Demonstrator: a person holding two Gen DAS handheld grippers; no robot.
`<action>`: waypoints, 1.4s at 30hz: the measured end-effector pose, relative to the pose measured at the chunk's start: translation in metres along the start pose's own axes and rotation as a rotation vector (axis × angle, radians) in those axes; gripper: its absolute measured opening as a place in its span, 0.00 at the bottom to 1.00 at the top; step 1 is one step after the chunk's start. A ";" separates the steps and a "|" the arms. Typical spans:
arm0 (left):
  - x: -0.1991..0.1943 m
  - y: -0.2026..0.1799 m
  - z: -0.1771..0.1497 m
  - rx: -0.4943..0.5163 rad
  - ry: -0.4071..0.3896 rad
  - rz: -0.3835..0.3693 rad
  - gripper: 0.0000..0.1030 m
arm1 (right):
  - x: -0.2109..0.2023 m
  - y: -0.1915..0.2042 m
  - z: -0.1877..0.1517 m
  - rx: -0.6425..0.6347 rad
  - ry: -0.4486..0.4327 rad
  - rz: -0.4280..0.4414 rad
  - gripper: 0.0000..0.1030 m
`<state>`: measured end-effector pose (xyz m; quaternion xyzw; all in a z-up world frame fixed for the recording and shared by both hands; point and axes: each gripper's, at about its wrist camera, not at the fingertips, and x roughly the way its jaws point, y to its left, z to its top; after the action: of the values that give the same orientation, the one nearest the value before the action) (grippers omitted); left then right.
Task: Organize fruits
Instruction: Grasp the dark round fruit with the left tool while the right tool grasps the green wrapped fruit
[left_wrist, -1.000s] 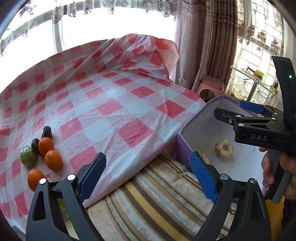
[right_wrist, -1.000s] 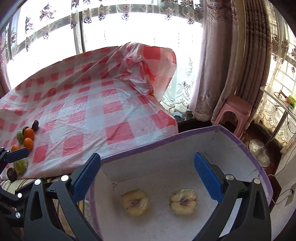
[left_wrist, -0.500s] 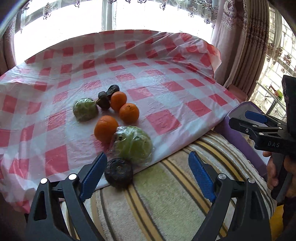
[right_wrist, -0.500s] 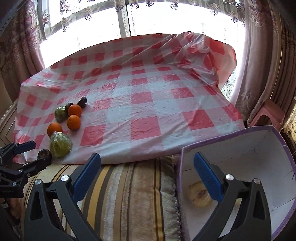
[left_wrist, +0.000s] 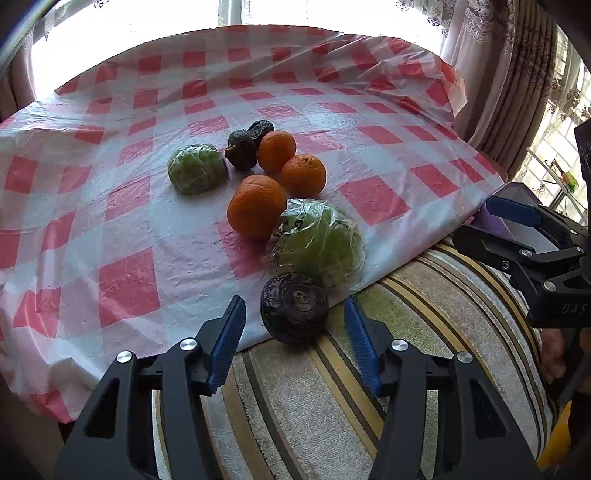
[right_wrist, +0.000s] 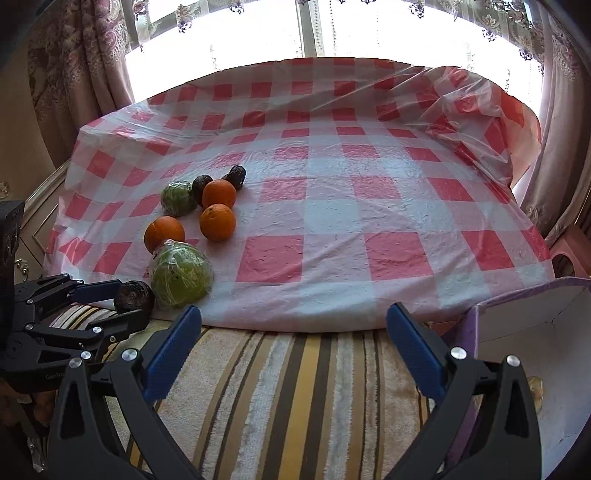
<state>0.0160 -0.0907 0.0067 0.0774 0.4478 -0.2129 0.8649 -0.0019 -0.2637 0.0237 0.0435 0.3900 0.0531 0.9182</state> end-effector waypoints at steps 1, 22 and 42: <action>0.001 0.000 0.000 0.002 0.003 -0.001 0.45 | 0.002 0.003 0.001 -0.007 0.002 0.004 0.98; -0.007 0.048 -0.004 -0.226 -0.053 0.077 0.34 | 0.046 0.081 0.025 -0.221 0.058 0.077 0.91; -0.009 0.057 -0.008 -0.274 -0.055 0.184 0.34 | 0.075 0.102 0.030 -0.280 0.135 0.136 0.62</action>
<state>0.0301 -0.0340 0.0059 -0.0066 0.4397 -0.0717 0.8953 0.0648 -0.1545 0.0038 -0.0624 0.4359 0.1718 0.8813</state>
